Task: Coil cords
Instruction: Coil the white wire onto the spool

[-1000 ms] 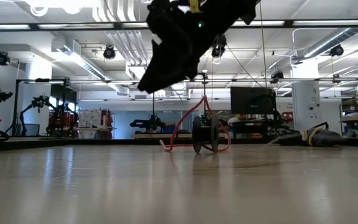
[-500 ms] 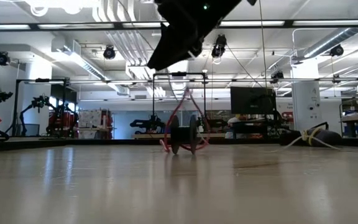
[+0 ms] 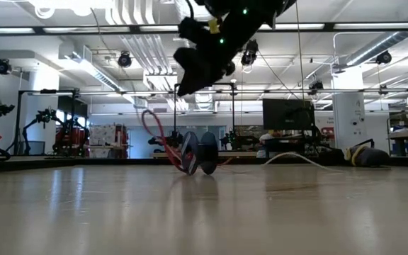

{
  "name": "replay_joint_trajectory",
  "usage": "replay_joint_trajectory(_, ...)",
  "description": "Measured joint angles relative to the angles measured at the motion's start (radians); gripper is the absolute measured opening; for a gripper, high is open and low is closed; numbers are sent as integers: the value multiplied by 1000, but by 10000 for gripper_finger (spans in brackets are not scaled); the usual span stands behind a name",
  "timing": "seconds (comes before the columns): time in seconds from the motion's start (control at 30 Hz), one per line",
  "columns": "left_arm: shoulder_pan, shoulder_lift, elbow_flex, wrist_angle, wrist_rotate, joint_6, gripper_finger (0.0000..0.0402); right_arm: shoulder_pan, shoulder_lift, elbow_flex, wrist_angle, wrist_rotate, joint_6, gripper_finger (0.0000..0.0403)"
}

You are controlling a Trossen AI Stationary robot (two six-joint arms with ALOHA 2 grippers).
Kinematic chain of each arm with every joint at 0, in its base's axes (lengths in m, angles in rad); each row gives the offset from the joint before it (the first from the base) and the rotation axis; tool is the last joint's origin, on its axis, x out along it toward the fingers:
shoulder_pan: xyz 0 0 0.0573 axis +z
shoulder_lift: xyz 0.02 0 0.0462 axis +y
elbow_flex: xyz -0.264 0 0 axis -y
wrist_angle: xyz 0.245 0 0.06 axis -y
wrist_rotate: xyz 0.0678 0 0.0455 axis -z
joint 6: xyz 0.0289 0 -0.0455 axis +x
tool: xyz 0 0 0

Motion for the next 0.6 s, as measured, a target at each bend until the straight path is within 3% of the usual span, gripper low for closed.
replay_joint_trajectory(0.6, 0, -33, 0, -94, 0, 34, 0, -5, 2, 0, 20, -2, 156, 190)
